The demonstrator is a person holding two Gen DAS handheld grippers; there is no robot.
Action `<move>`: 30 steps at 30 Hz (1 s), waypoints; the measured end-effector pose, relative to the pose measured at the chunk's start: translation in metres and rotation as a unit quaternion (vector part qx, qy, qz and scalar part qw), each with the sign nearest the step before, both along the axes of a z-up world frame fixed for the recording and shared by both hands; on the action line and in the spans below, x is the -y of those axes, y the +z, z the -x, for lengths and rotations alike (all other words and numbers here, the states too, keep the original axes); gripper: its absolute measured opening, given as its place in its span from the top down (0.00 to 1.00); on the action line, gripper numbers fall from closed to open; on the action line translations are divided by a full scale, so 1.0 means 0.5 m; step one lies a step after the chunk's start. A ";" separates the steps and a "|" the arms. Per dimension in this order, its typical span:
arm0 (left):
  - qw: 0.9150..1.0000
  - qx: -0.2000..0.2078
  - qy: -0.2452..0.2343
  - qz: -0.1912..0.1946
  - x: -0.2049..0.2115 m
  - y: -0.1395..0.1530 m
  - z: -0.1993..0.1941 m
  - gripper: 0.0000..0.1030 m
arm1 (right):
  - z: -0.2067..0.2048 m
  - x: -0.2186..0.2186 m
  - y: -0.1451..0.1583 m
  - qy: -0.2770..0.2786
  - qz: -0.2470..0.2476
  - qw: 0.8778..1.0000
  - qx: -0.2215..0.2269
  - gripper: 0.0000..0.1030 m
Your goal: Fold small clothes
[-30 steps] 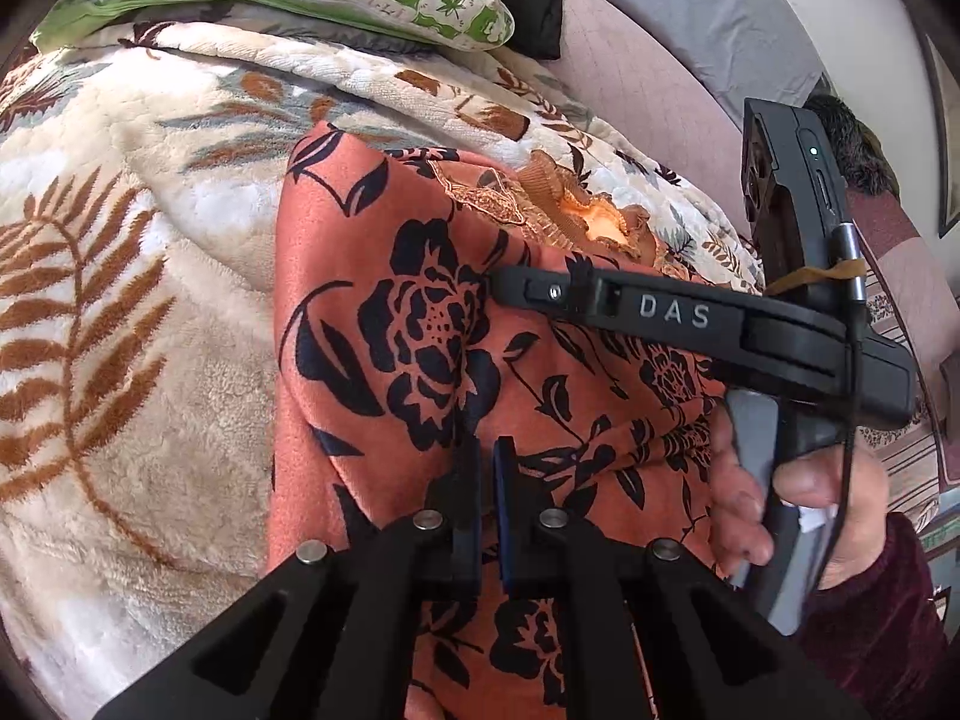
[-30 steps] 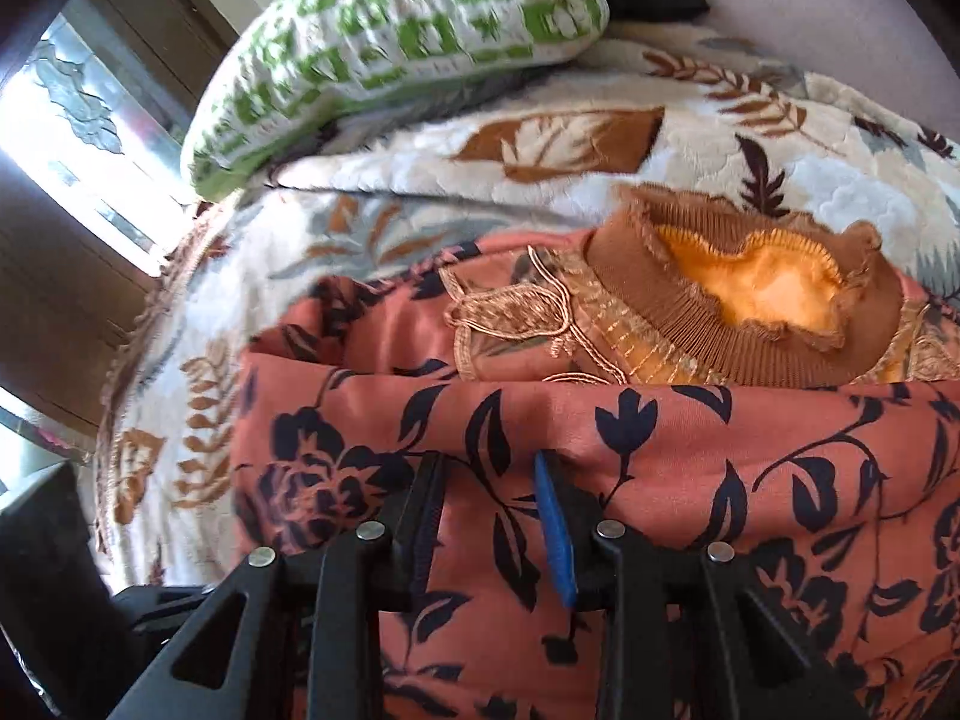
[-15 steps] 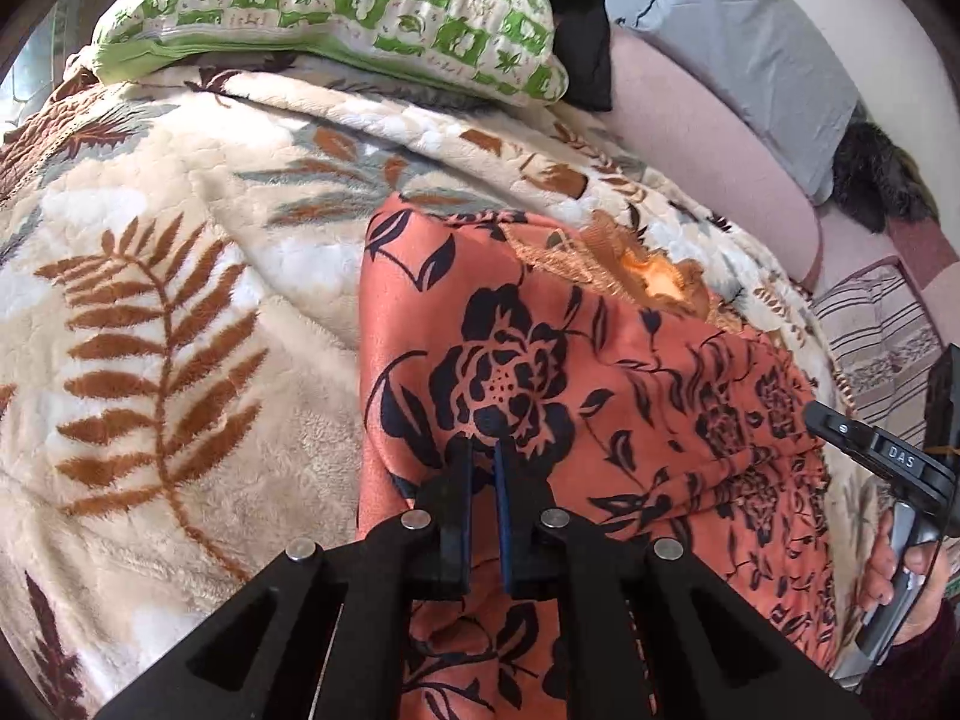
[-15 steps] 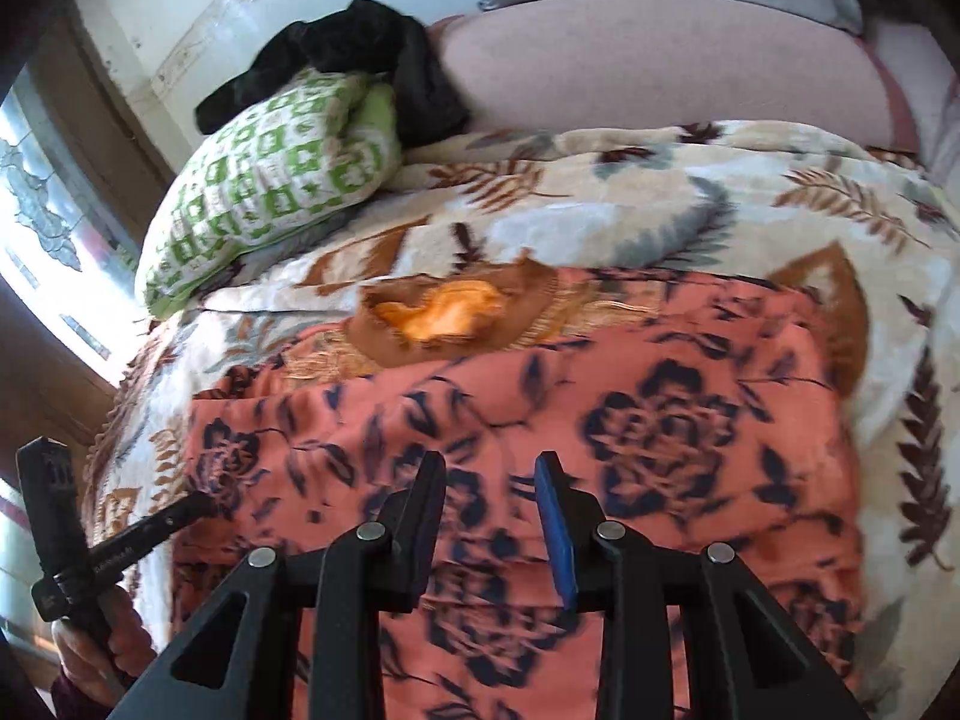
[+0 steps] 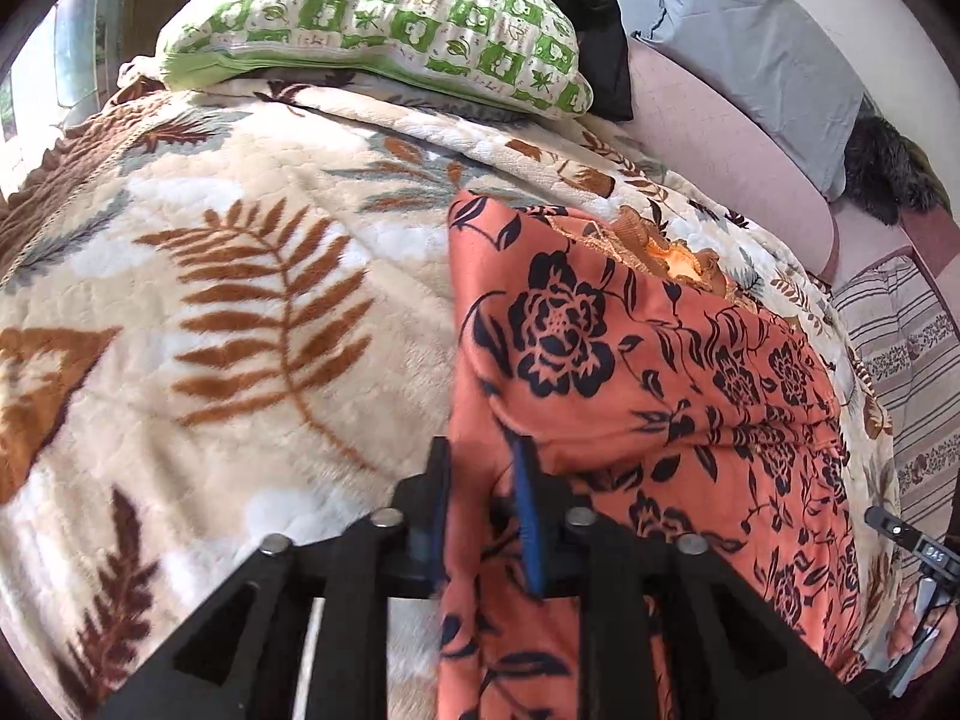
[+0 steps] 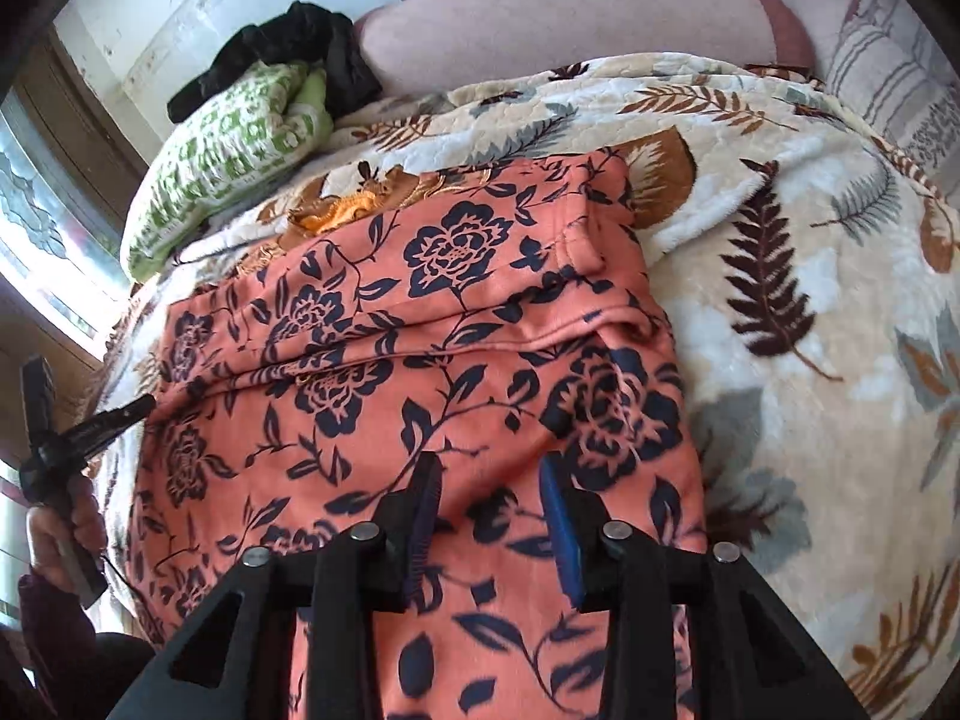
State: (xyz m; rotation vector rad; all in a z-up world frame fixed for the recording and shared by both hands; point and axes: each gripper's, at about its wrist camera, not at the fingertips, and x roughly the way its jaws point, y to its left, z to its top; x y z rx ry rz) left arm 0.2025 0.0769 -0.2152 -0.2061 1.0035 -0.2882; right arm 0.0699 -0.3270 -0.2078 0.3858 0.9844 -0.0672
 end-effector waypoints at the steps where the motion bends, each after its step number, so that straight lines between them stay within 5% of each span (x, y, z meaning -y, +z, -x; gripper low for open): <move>1: 1.000 0.001 0.002 0.005 -0.012 0.005 0.020 0.52 | 0.027 0.004 0.005 -0.012 -0.003 1.000 0.005 0.27; 10: 0.994 -0.056 -0.003 0.091 -0.087 -0.015 0.233 0.47 | 0.220 0.068 -0.014 -0.070 -0.057 0.996 -0.008 0.24; 19: 0.987 -0.138 0.010 0.084 -0.070 -0.070 0.336 0.36 | 0.303 0.078 -0.073 -0.100 -0.085 0.990 -0.054 0.24; 24: 0.991 -0.130 -0.007 0.039 -0.042 -0.079 0.362 0.37 | 0.310 0.069 -0.110 -0.113 -0.093 0.986 -0.085 0.30; 30: 0.988 -0.152 -0.020 -0.010 -0.026 -0.108 0.397 0.68 | 0.317 0.039 -0.107 -0.093 -0.060 0.988 -0.109 0.49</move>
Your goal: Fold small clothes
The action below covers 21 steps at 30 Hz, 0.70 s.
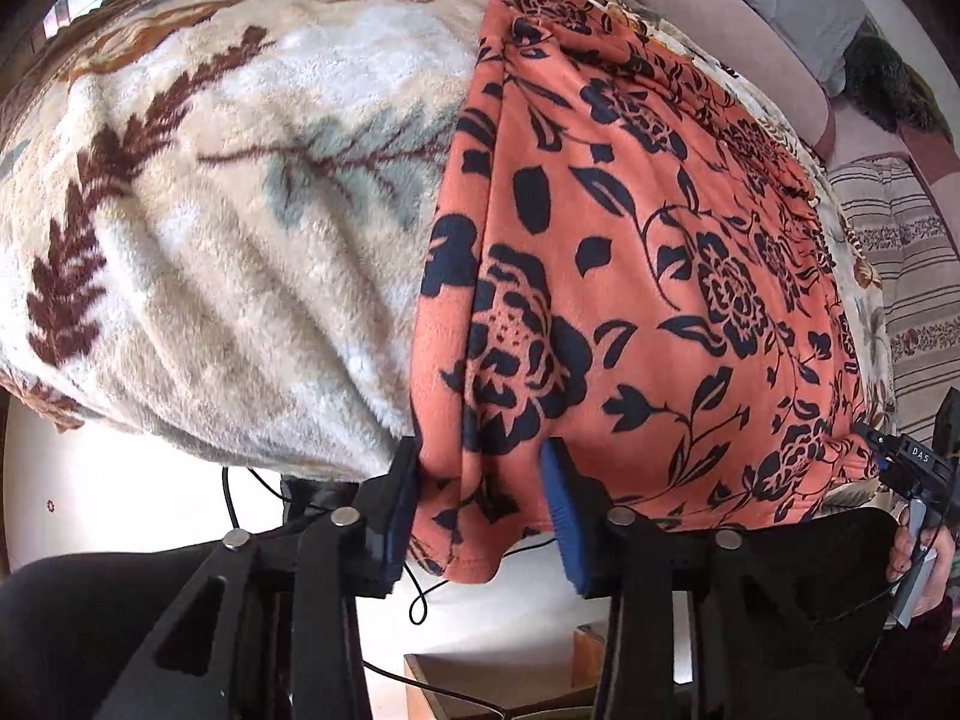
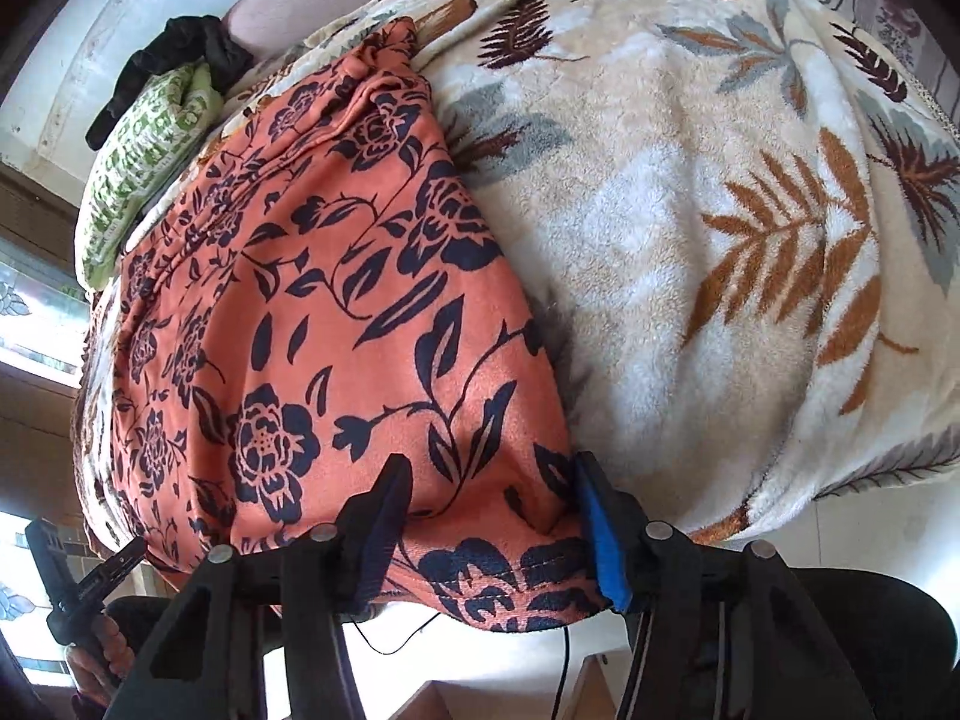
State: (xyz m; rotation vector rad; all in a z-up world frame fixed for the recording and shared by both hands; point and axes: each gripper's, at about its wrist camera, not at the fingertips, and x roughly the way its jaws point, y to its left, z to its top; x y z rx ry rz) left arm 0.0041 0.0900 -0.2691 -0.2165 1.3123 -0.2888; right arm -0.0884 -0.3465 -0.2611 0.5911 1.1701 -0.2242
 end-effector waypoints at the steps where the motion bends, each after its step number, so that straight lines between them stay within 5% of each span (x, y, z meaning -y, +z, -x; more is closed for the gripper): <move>1: 1.000 -0.011 0.004 0.007 -0.005 -0.011 0.008 0.75 | 0.002 -0.003 0.001 0.003 0.003 1.000 -0.003 0.51; 5: 1.000 -0.013 0.023 0.007 -0.019 -0.037 0.030 0.77 | 0.005 -0.003 0.002 0.001 -0.002 1.000 -0.010 0.51; 8: 0.997 -0.040 0.058 0.022 -0.031 -0.060 0.022 0.46 | -0.002 -0.005 -0.003 0.004 0.006 1.000 -0.028 0.41; 11: 0.997 -0.045 0.058 0.040 -0.019 -0.074 0.011 0.43 | -0.011 -0.011 -0.012 0.014 0.011 0.999 -0.040 0.35; 12: 0.997 -0.039 0.053 0.039 -0.019 -0.074 0.017 0.44 | -0.012 -0.013 -0.014 0.015 0.016 0.999 -0.037 0.35; 14: 0.998 -0.028 0.033 0.054 -0.010 -0.070 0.021 0.65 | -0.006 -0.012 -0.015 0.011 0.012 1.000 -0.026 0.40; 15: 0.998 -0.027 0.024 0.059 -0.002 -0.068 0.023 0.83 | -0.002 -0.010 -0.015 0.008 0.013 1.000 -0.024 0.59; 17: 0.999 -0.018 0.013 0.041 0.011 -0.058 0.027 0.88 | 0.007 -0.010 -0.010 0.016 0.028 0.999 -0.024 0.89; 21: 0.999 -0.006 -0.007 0.040 0.019 -0.017 0.043 0.92 | 0.034 -0.006 0.018 0.032 -0.005 0.999 0.000 0.92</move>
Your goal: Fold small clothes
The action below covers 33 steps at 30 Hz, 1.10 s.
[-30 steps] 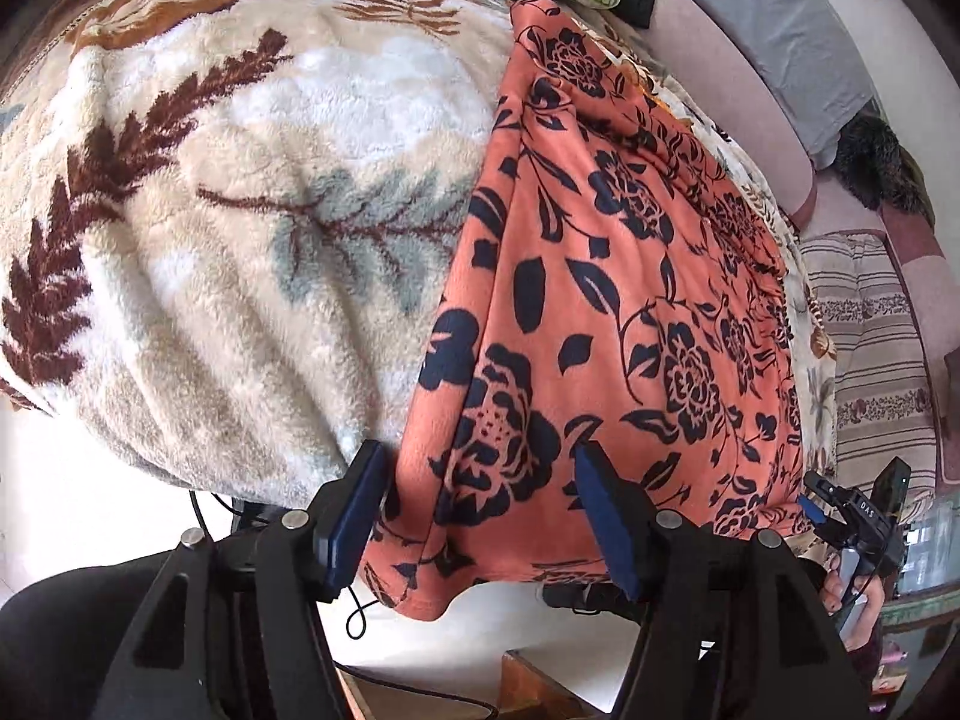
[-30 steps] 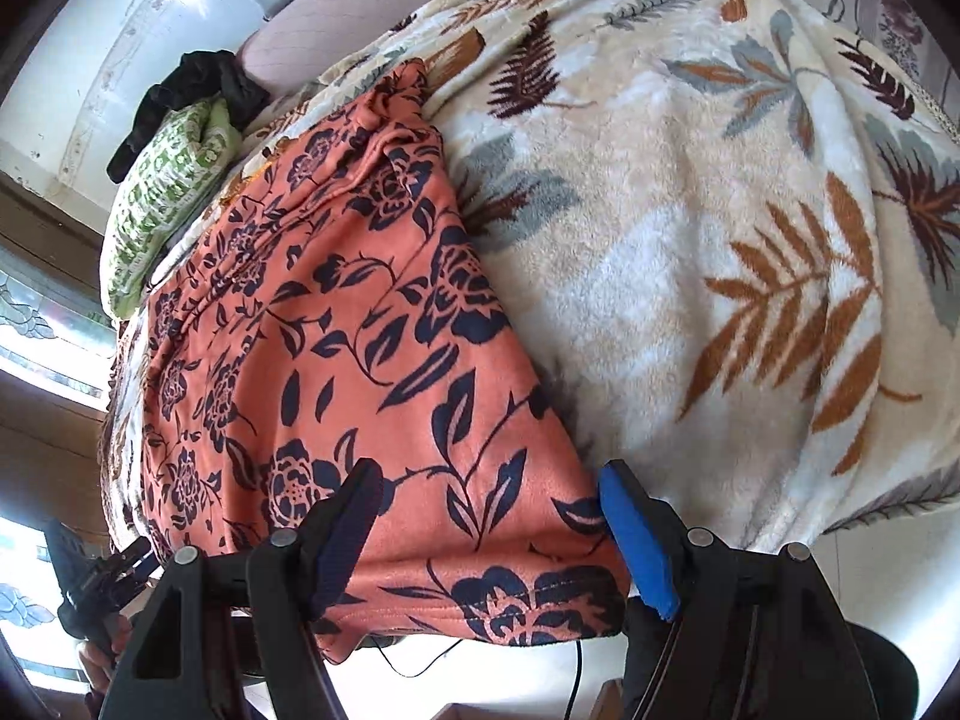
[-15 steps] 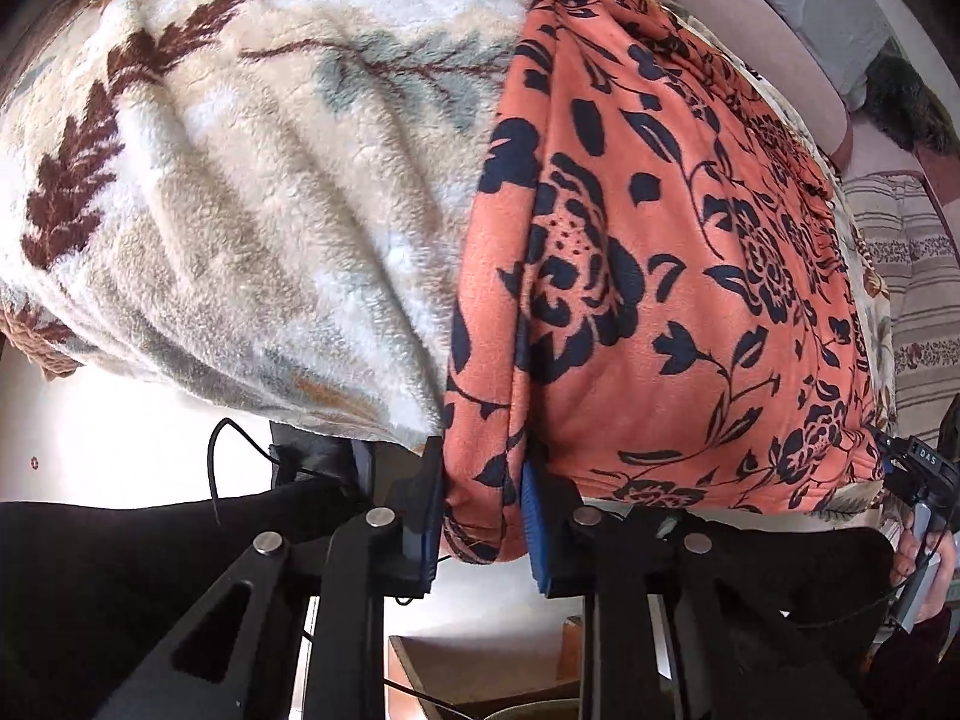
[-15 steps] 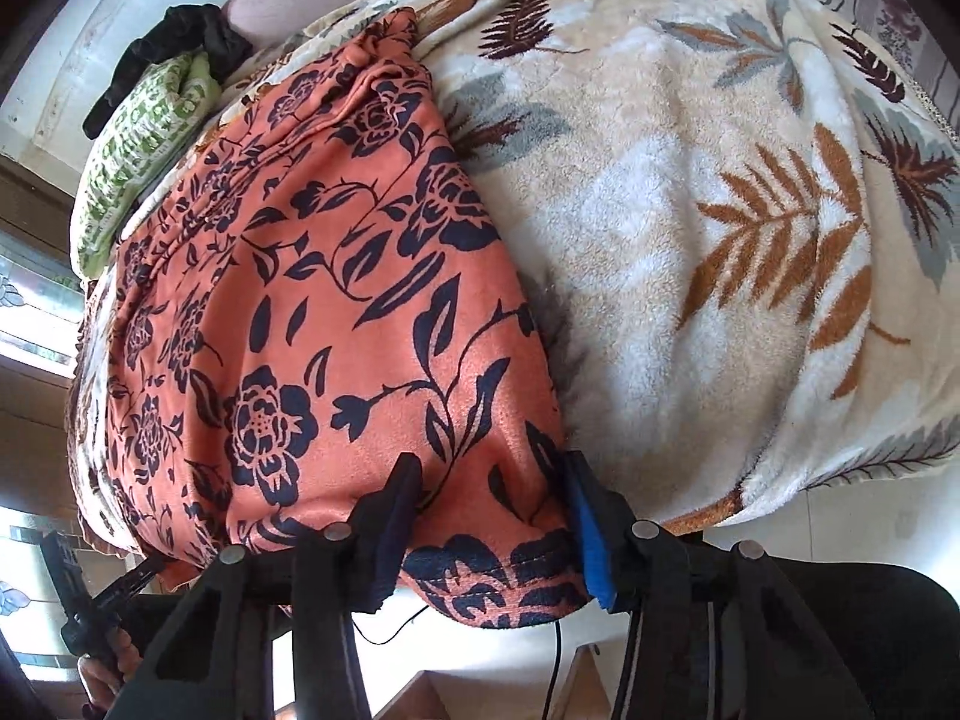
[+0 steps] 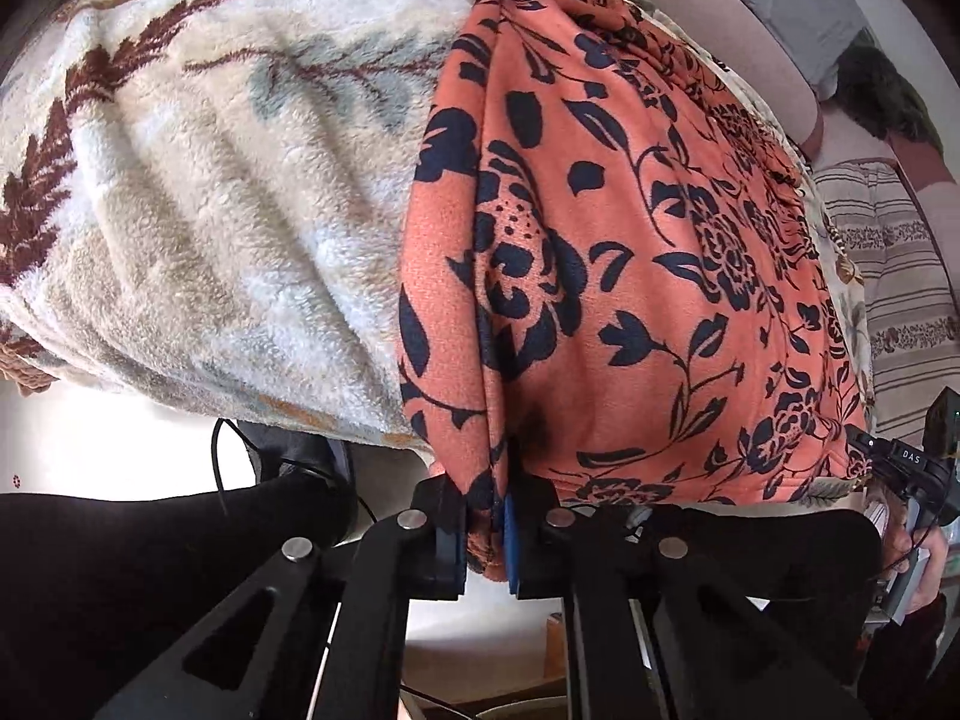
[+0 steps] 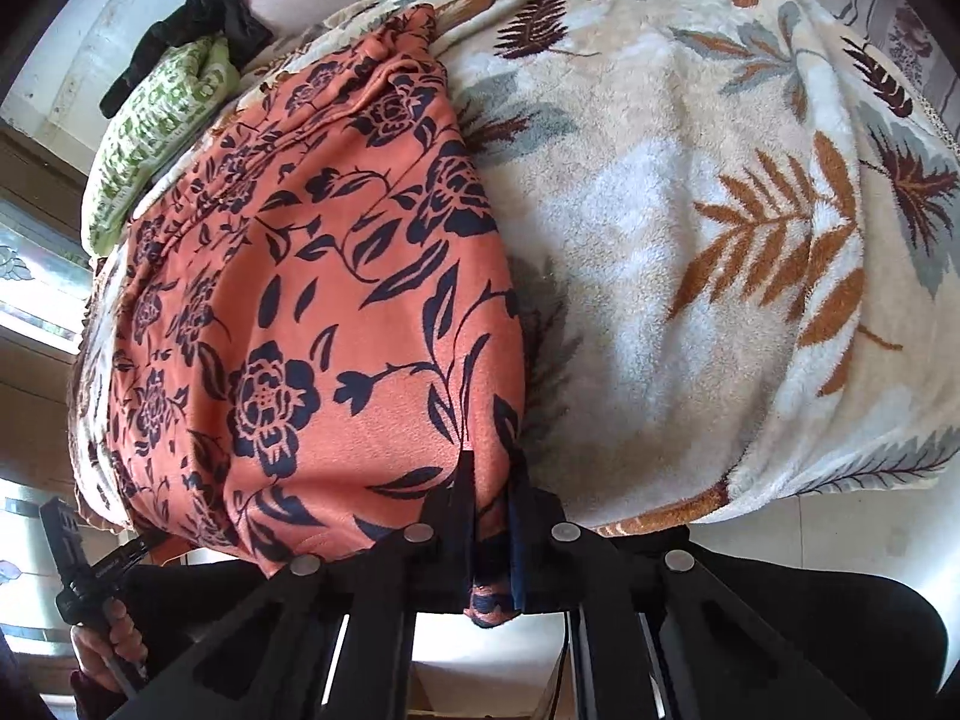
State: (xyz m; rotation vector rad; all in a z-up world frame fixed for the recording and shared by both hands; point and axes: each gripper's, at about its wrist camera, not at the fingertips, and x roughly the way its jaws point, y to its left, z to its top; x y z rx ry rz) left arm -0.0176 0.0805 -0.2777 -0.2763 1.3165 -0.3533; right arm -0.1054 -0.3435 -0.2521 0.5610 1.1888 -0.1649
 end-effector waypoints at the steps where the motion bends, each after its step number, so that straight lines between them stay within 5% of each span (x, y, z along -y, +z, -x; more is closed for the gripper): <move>1: 1.000 0.001 -0.005 0.013 -0.007 0.017 0.000 0.93 | 0.004 0.000 0.010 0.002 -0.013 1.000 0.007 0.92; 7: 0.992 0.041 -0.036 0.115 -0.034 0.178 -0.019 0.93 | 0.003 0.018 0.094 0.014 -0.114 0.991 0.071 0.92; 12: 0.977 0.071 -0.027 0.198 -0.059 0.287 -0.122 0.93 | -0.051 0.033 0.180 0.017 -0.186 0.970 0.155 0.92; 18: 0.971 0.112 0.025 0.208 -0.053 0.349 -0.336 0.93 | -0.211 0.079 0.233 -0.022 -0.217 0.948 0.230 0.92; 23: 0.973 0.116 0.070 0.187 -0.015 0.302 -0.555 0.93 | -0.403 0.166 0.201 -0.086 -0.214 0.943 0.241 0.92; 26: 0.976 0.108 0.114 0.148 0.017 0.223 -0.668 0.92 | -0.519 0.221 0.124 -0.143 -0.231 0.933 0.236 0.92; 29: 0.972 0.083 0.154 0.156 0.031 0.125 -0.729 0.92 | -0.612 0.259 0.032 -0.188 -0.233 0.928 0.221 0.88; 31: 0.965 0.086 0.182 0.170 0.027 0.085 -0.732 0.86 | -0.650 0.278 -0.031 -0.215 -0.244 0.926 0.191 0.88; 33: 0.945 0.115 0.197 0.234 0.007 0.068 -0.715 0.74 | -0.667 0.288 -0.069 -0.225 -0.255 0.925 0.172 0.88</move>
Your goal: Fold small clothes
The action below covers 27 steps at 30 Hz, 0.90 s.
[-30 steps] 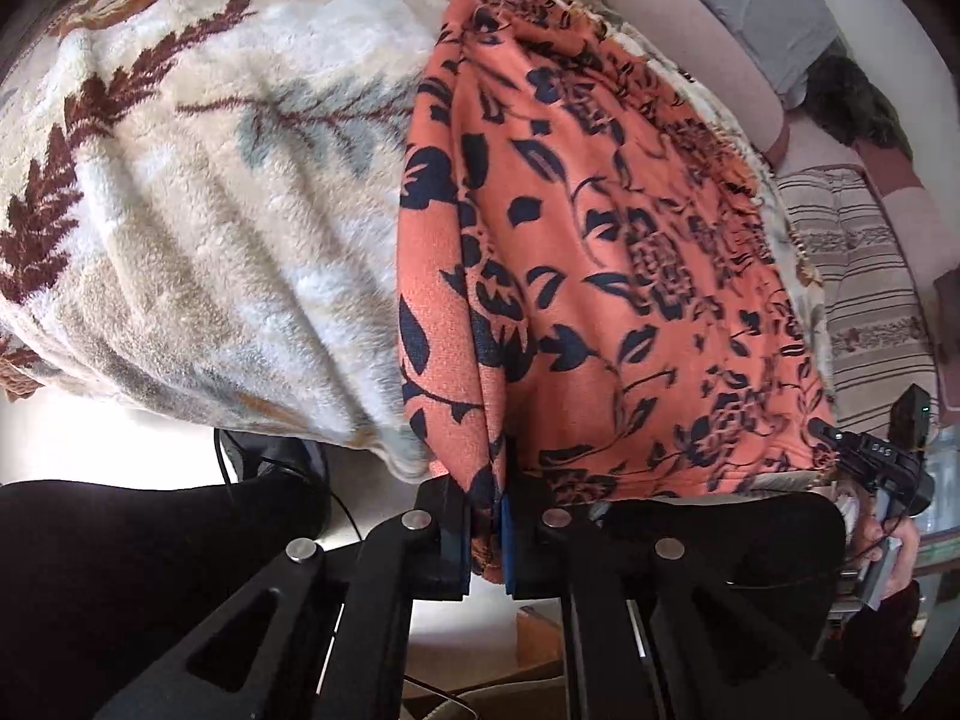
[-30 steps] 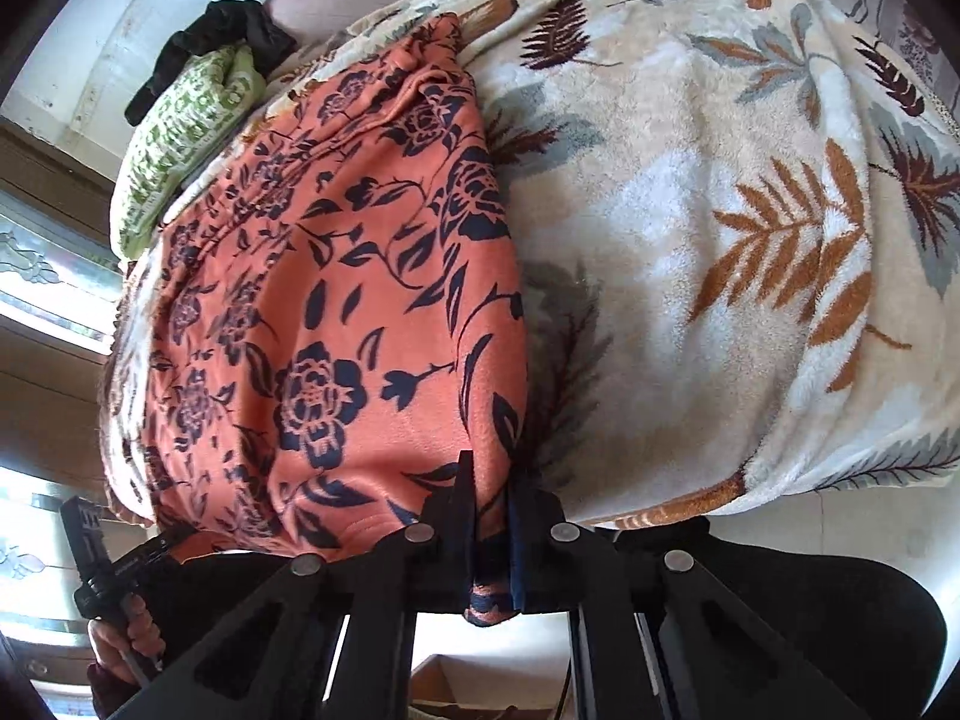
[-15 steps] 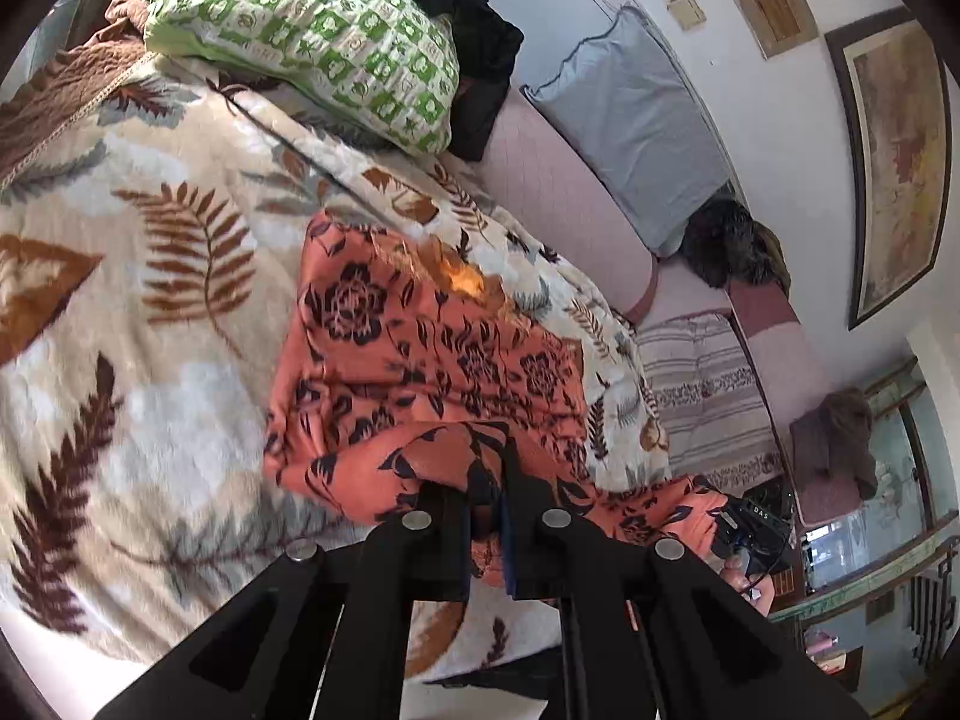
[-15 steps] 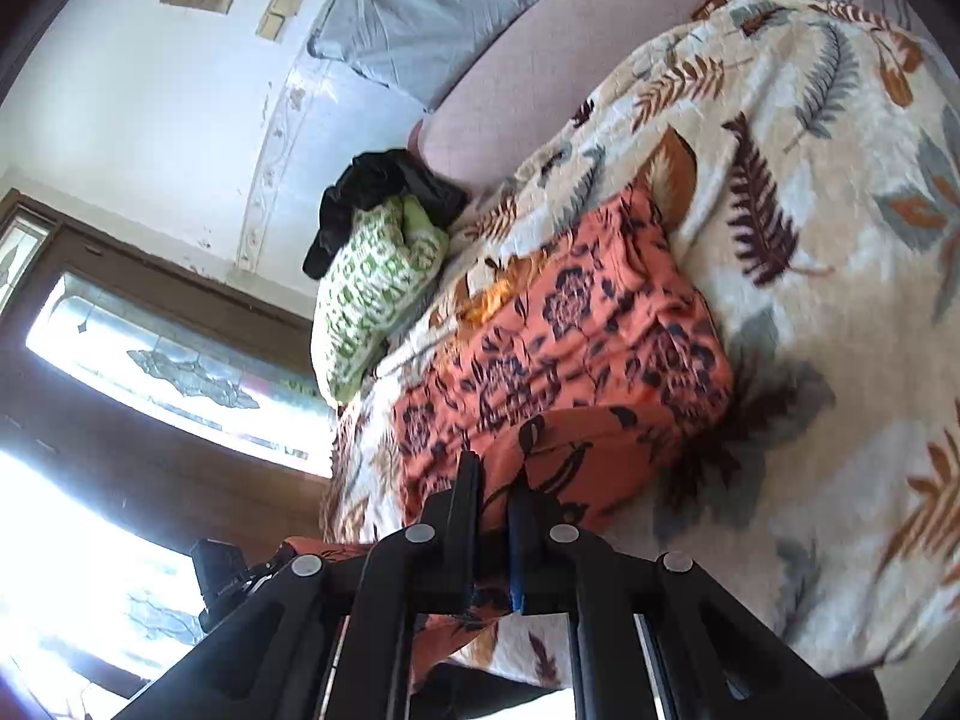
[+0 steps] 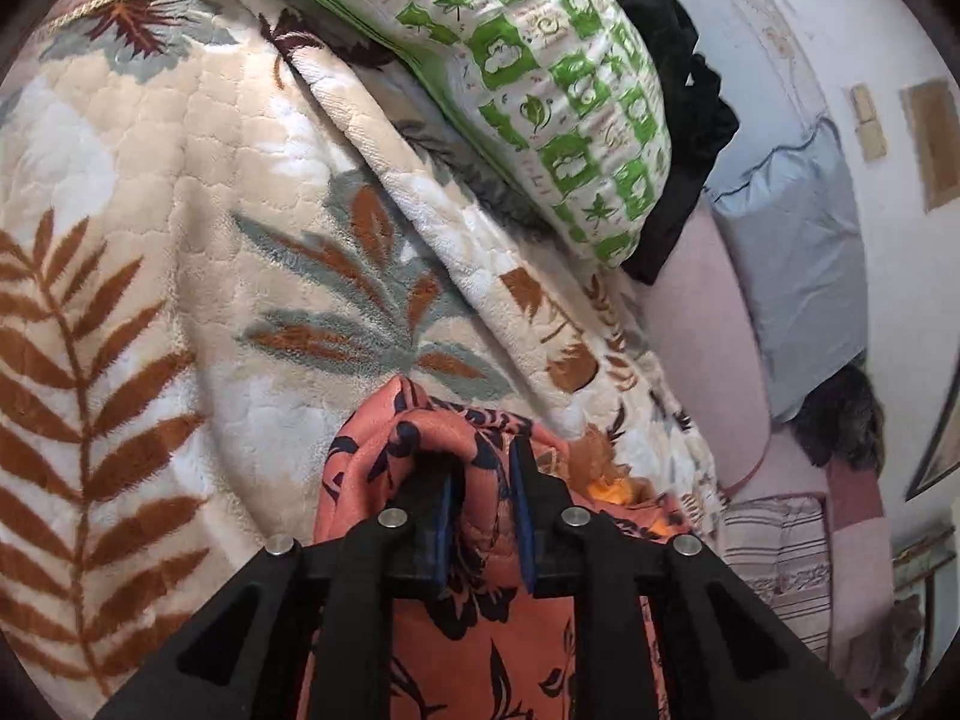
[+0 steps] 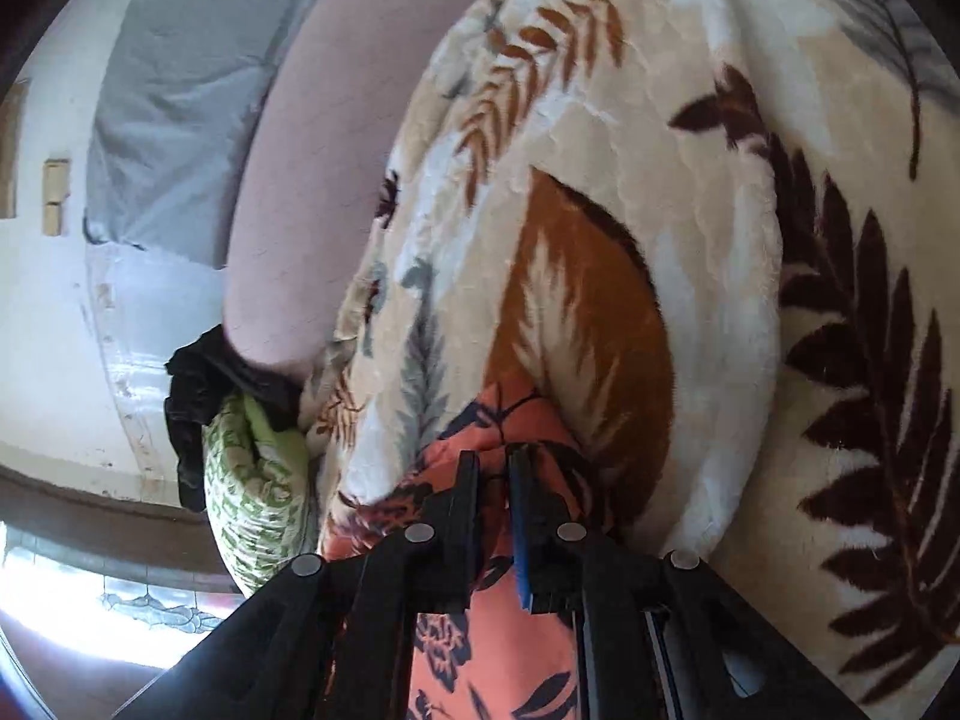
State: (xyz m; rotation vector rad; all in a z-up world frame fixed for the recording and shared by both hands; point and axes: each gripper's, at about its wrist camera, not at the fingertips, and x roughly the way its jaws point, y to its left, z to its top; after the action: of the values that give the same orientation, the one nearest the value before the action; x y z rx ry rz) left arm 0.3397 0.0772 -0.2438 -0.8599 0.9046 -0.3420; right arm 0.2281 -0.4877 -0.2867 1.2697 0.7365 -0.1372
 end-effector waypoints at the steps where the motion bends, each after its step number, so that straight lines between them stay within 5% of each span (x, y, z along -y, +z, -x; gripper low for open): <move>1: 1.000 0.011 0.013 0.025 -0.012 -0.002 0.007 0.64 | 0.004 0.004 -0.004 -0.002 -0.003 1.000 0.015 0.88; 3: 0.999 -0.002 0.038 0.037 -0.027 0.021 0.011 0.56 | 0.022 0.006 0.019 -0.008 0.032 0.999 0.035 0.78; 4: 0.998 0.023 0.036 0.037 -0.031 0.049 0.018 0.54 | 0.033 0.000 0.042 -0.005 0.067 0.997 0.043 0.73; 6: 0.995 0.088 0.041 -0.014 -0.026 0.121 0.049 0.41 | 0.053 -0.028 0.093 0.008 0.132 0.990 0.056 0.35; 7: 0.992 0.104 0.049 -0.057 -0.018 0.152 0.067 0.28 | 0.063 -0.050 0.119 0.015 0.159 0.985 0.068 0.30; 11: 0.983 0.095 0.012 -0.158 0.039 0.182 0.124 0.23 | 0.058 -0.186 0.200 0.104 0.252 0.957 0.098 0.30; 14: 0.981 0.037 -0.008 -0.189 0.077 0.119 0.155 0.23 | -0.005 -0.328 0.189 0.216 0.261 0.939 0.064 0.34; 18: 0.972 -0.045 -0.026 -0.229 0.095 0.044 0.143 0.24 | -0.082 -0.503 0.149 0.319 0.281 0.905 0.037 0.54; 23: 0.975 -0.047 -0.028 -0.213 0.072 0.044 0.132 0.24 | -0.208 -0.618 0.079 0.363 0.236 0.902 -0.004 0.57; 27: 0.964 -0.058 -0.022 -0.259 0.056 0.037 0.124 0.24 | -0.308 -0.647 0.053 0.336 0.261 0.904 -0.046 0.58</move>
State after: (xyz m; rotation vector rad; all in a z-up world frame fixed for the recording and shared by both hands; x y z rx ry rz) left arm 0.2776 0.0493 -0.2255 -0.3794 1.0605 -0.0820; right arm 0.3820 -0.1640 -0.2604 0.4558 1.0956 0.1655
